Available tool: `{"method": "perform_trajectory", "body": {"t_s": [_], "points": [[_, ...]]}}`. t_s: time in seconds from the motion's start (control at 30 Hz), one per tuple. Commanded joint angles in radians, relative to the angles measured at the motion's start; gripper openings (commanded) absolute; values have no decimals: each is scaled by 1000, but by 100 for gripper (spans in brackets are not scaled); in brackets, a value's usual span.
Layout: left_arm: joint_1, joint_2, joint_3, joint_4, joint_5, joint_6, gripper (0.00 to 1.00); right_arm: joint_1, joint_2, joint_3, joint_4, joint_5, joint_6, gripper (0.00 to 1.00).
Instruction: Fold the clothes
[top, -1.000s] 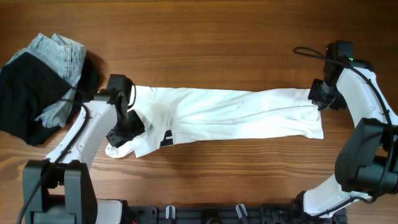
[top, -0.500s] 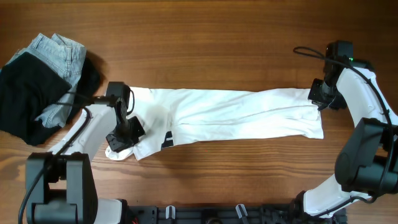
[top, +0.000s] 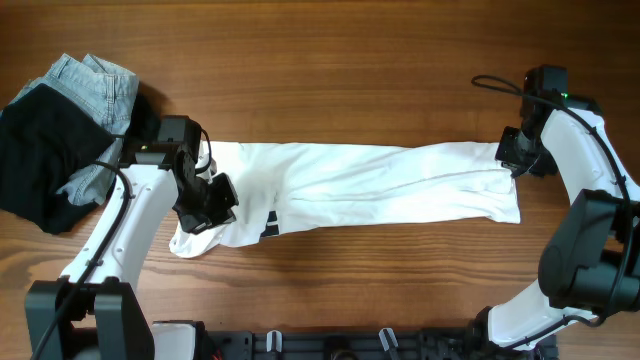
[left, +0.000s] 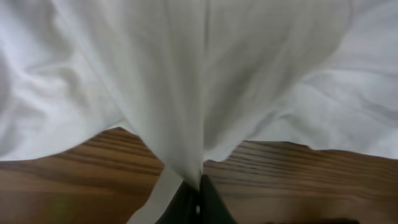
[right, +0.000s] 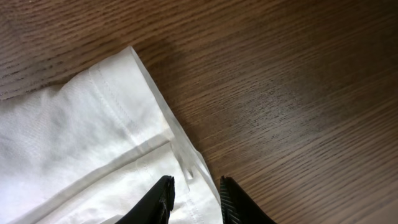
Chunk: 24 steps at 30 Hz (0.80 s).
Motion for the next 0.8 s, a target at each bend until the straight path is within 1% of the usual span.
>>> {"method": "perform_trajectory", "body": {"t_s": [0.0, 0.03, 0.07, 0.1, 0.17, 0.2, 0.3, 0.37, 0.43, 0.57, 0.63, 0.67, 0.7, 0.73, 0.77], "points": [[3, -17, 15, 70, 259, 19, 4, -4, -5, -3, -1, -5, 2, 29], [3, -17, 15, 117, 322, 13, 4, -4, -5, -4, -1, -9, 2, 29], [2, -17, 15, 166, 322, -36, 4, -4, -5, -3, -1, -8, 2, 29], [0, -17, 15, 197, 315, -51, 8, -4, -5, -3, -1, -8, 2, 29], [-11, -16, 15, 246, 196, -100, 13, -4, -5, -3, -1, -8, 2, 29], [-21, -13, 14, 280, 154, -125, 14, -4, -5, -3, 0, -8, 2, 30], [-79, 29, 14, 409, 78, -147, 13, -4, -5, -3, 0, -9, 2, 29], [-113, 66, 14, 452, 38, -169, 10, -4, -5, -3, -5, -8, 2, 29], [-113, 72, 15, 417, 36, -169, 9, -4, -5, -3, -12, -8, 2, 29], [-109, 15, 31, 151, 35, -134, 16, -4, -5, -3, -7, -9, 2, 30], [-137, 6, 31, 98, 19, -108, 21, -4, -5, -4, -7, -17, 2, 30], [-156, 6, 31, 73, -25, -109, 23, -4, -5, -3, -8, -29, 2, 30], [-172, 6, 31, 49, -69, -112, 27, -4, -5, -3, -8, -32, 2, 31], [-180, 6, 29, 44, -77, -115, 28, -4, -5, -3, -8, -31, 2, 31], [-197, 14, 22, 44, -97, -151, 32, -4, -5, -3, -8, -31, 2, 31]]}}
